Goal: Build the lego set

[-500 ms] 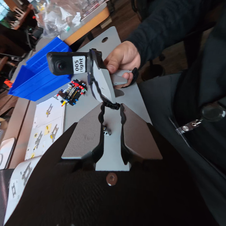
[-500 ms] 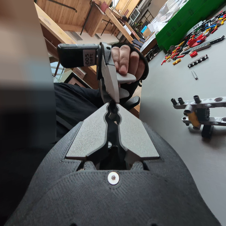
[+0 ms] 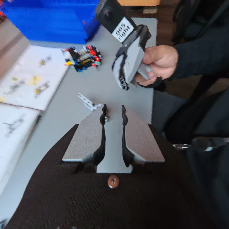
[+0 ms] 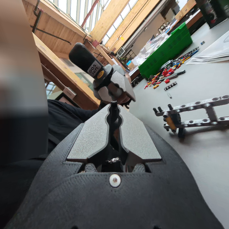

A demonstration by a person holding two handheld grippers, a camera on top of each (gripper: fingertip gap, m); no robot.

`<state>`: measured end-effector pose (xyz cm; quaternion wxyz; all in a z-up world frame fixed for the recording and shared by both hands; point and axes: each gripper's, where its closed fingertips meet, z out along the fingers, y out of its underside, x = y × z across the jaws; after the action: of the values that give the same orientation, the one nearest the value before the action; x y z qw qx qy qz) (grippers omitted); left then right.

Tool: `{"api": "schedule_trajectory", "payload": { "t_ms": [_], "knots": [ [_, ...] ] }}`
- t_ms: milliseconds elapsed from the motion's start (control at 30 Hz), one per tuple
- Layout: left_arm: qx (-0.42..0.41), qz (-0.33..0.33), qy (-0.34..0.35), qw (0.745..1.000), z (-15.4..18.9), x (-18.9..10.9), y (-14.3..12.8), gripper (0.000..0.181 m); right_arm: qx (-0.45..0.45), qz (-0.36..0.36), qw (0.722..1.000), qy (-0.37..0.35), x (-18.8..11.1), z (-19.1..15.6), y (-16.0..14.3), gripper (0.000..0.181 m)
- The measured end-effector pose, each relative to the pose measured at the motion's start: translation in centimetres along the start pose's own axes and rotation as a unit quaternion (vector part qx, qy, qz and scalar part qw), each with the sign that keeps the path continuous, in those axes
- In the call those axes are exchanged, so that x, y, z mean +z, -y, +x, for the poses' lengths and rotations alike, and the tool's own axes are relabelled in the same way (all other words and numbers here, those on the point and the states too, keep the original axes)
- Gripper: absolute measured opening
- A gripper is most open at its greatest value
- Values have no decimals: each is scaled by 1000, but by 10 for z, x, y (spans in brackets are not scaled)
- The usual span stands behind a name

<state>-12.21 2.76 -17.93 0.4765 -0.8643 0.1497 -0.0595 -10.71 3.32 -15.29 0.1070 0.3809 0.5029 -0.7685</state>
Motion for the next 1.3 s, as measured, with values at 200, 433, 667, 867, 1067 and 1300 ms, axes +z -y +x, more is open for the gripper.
{"api": "schedule_trajectory", "payload": {
  "t_ms": [200, 433, 667, 867, 1067, 1300],
  "knots": [
    [-59, 14, -27, 998, 16, 7, 1, 32, -97, -18, 994, -54, 4, -2, -2, 3],
    [-107, 83, -80, 988, 25, 4, 22, 6, -141, -25, 987, -67, 7, -7, -5, 4],
    [-96, 36, -108, 989, 31, 5, 9, 4, -190, -114, 971, -89, 6, -2, -21, 4],
    [-36, -59, -98, 993, 35, 14, -13, 4, -298, -229, 911, -168, -3, 7, -33, 13],
    [-16, -104, -99, 989, 41, 21, -28, 5, -340, -279, 877, -195, -2, 16, -49, 5],
    [-14, -94, -111, 989, 43, 19, -26, 4, -349, -290, 870, -195, -2, 18, -53, 7]
  ]
}}
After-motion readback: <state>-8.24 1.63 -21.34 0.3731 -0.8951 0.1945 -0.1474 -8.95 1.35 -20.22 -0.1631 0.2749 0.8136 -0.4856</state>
